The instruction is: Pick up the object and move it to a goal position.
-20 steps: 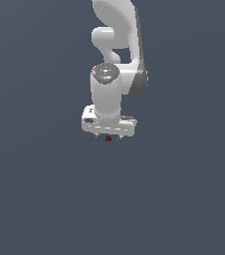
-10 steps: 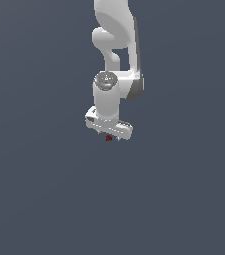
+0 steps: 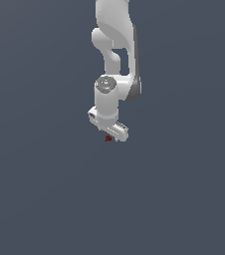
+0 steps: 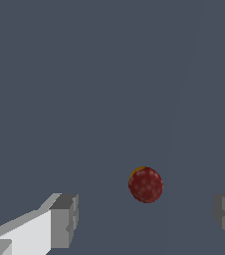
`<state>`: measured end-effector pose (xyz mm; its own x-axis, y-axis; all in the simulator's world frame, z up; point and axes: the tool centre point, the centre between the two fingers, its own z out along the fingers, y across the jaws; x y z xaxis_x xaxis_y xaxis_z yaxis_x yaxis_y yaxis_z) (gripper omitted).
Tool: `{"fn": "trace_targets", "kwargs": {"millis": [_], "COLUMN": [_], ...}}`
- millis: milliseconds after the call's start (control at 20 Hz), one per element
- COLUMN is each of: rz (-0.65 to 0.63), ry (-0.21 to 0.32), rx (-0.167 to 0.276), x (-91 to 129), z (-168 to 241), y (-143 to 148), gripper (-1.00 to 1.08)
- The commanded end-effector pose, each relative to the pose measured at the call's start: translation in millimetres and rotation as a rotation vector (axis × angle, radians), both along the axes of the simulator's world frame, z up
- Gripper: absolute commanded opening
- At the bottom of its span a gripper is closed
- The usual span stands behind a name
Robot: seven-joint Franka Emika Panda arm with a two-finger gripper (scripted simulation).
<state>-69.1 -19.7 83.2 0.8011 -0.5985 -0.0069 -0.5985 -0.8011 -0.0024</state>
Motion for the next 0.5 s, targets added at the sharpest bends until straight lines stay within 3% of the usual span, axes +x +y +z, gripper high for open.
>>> {"fn": "trace_targets", "kwargs": {"millis": [0,450], "rz": [-0.051,-0.140], "ry": [-0.002,-0.004], "rx": [-0.002,-0.006], "x": [-6.4,-18.3], "z": [-5.8,-15.9], "y": [-1.1,-3.3], "gripper": [1.00,1.00]}}
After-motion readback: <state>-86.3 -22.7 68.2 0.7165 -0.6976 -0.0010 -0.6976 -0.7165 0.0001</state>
